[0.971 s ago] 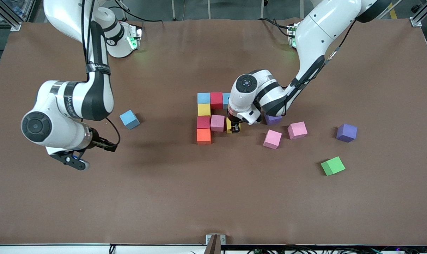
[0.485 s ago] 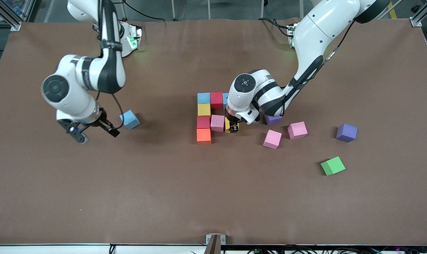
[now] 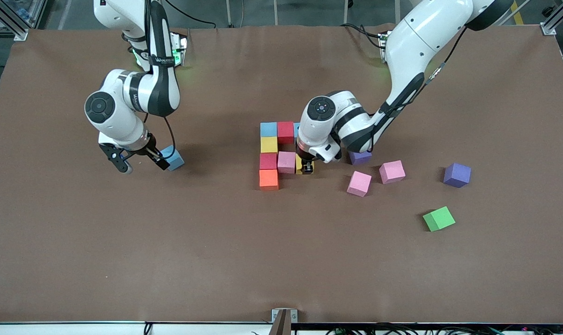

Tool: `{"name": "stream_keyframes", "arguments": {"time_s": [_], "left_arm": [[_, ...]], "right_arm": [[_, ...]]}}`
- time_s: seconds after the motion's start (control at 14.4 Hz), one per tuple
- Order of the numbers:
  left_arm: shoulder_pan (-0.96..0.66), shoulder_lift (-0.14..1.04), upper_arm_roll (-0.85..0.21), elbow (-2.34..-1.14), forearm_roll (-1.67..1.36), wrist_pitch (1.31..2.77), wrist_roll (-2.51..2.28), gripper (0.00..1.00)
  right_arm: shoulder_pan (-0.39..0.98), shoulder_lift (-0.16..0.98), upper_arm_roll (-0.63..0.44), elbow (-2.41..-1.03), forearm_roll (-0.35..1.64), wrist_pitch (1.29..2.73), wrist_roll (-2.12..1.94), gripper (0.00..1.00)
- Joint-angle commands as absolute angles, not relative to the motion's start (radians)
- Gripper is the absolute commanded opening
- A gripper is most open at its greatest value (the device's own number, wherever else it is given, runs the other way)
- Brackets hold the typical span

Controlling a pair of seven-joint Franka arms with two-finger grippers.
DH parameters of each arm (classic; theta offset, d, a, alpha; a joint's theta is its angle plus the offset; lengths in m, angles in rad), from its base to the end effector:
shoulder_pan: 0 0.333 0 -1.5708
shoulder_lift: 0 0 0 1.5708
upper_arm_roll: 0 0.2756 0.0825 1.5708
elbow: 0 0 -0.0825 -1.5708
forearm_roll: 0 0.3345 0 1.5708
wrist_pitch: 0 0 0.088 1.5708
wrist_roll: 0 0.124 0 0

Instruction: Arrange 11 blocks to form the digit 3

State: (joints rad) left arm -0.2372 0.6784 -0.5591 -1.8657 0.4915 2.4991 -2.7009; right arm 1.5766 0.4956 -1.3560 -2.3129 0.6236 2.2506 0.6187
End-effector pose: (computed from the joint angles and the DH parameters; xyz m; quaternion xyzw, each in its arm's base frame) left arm 0.4243 -0.4126 0.1920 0.6834 0.7282 -0.0228 0.0462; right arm 0.4536 0.1051 0.2626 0.9150 -0.4022 -0.0225 0.0244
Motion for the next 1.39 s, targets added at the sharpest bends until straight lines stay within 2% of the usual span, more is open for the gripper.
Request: {"name": "stream_keyframes", "arguments": {"time_s": [0.0,0.42,0.97,1.04,1.18,1.32], "left_arm": [[-0.25,0.686,-0.555,-1.858,0.517,2.467,-2.734,0.16],[-0.253,0.687,-0.557,-1.852,0.509,2.465,-2.734,0.18],[-0.27,0.689,-0.555,-1.847,0.502,2.465,-2.734,0.2],[-0.27,0.687,-0.555,-1.847,0.502,2.465,-2.734,0.23],[-0.268,0.689,-0.555,-1.847,0.502,2.465,-2.734,0.34],[-0.265,0.687,-0.555,-1.845,0.502,2.465,-2.734,0.61]], "right_arm": [[1.582,0.466,-1.307,-2.37,0.681,2.333,0.621,1.0],[1.474,0.474,-1.157,-2.388,0.732,2.381,0.615,1.0],[1.422,0.485,-1.121,-2.408,0.732,2.419,0.569,1.0],[1.405,0.488,-1.105,-2.408,0.732,2.424,0.569,1.0],[1.353,0.489,-1.047,-2.407,0.733,2.462,0.569,1.0],[1.327,0.489,-1.011,-2.407,0.733,2.479,0.571,0.99]]}}
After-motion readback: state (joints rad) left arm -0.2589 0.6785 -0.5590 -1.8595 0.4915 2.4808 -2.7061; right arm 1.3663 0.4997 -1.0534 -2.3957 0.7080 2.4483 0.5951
